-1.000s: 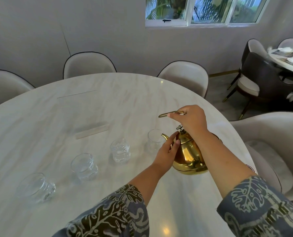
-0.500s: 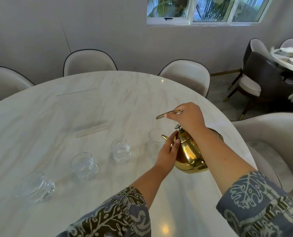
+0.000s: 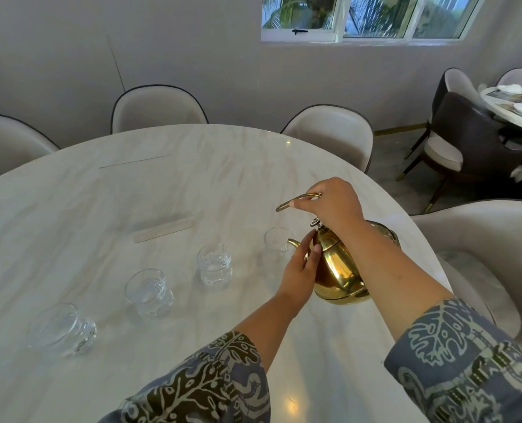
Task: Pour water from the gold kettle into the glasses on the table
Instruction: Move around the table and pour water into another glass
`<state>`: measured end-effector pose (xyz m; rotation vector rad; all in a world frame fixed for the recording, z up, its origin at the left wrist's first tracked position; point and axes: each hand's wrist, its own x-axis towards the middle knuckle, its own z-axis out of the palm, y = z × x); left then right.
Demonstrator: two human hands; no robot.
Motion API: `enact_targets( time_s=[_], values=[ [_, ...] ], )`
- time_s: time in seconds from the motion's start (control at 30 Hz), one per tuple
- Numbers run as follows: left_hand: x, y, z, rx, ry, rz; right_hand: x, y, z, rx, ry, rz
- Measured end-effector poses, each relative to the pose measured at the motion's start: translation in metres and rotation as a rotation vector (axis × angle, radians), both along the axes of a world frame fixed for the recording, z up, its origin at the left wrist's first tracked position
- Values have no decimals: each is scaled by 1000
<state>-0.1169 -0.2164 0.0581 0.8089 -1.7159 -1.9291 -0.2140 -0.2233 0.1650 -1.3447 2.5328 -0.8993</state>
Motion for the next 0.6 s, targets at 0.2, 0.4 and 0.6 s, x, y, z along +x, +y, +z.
enact_targets(
  time_s=[0.2, 0.4, 0.6],
  values=[
    [0, 1, 1, 18, 11, 3, 1, 0, 2, 17, 16, 10],
    [-1, 2, 2, 16, 17, 23, 1, -1, 4, 15, 4, 32],
    [0, 3, 4, 25, 19, 27, 2, -1, 4, 22, 28, 39]
  ],
)
